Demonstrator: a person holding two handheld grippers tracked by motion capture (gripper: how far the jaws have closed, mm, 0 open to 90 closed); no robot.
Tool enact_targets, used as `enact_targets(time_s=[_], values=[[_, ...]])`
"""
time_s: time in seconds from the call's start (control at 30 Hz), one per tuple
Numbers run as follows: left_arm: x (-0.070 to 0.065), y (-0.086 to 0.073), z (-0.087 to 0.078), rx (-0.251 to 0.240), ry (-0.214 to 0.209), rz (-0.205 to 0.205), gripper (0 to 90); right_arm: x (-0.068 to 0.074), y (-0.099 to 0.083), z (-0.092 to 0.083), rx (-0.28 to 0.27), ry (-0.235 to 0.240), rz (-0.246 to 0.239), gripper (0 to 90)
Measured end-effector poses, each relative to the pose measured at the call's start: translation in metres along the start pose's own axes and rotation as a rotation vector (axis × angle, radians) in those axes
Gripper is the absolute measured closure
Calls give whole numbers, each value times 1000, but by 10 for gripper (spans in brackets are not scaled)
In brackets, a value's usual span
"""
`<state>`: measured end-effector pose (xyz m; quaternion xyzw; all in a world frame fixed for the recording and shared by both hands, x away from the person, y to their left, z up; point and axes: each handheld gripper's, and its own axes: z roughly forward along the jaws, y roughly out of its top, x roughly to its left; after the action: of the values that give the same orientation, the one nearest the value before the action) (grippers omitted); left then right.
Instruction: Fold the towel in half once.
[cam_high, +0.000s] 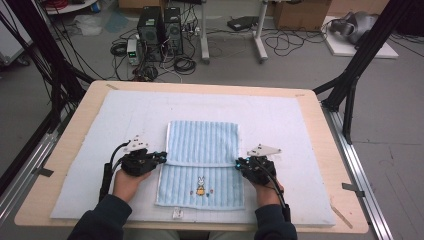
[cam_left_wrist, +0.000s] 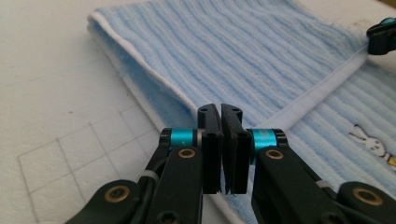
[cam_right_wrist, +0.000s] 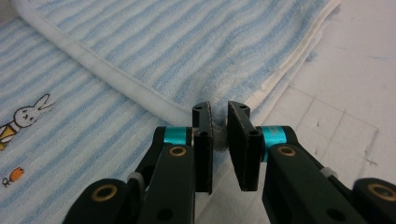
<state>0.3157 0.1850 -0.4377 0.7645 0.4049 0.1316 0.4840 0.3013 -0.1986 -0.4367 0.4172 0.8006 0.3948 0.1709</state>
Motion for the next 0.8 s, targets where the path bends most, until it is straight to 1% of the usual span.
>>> enact_targets(time_s=[0.03,0.1,0.27,0.37,0.43,0.5,0.57,0.67,0.77,0.8], values=[[0,1,-2,-14,-7,-7,866,0,0,-1,-4,-3,-1,801],[-1,2,-5,-28,-10,-17,866,1,1,-4,-15,0,-6,799],[-4,3,-12,-38,-43,-17,868,4,1,-12,-31,-1,-11,799],[-9,3,-19,-59,-62,-19,868,7,0,-19,-46,1,-18,799],[-12,1,-24,-79,-71,-17,868,10,-2,-24,-52,5,-18,798],[-14,-4,-30,-82,-84,-22,867,13,-4,-30,-60,11,-13,798],[-16,-8,-35,-83,-90,-24,868,16,-7,-35,-69,16,-20,798],[-19,-13,-43,-86,-117,-29,868,24,-11,-42,-74,21,-28,797],[-24,-18,-50,-84,-132,-29,867,31,-15,-50,-82,20,-47,797],[-26,-20,-52,-84,-135,-33,867,33,-16,-53,-83,22,-46,797]])
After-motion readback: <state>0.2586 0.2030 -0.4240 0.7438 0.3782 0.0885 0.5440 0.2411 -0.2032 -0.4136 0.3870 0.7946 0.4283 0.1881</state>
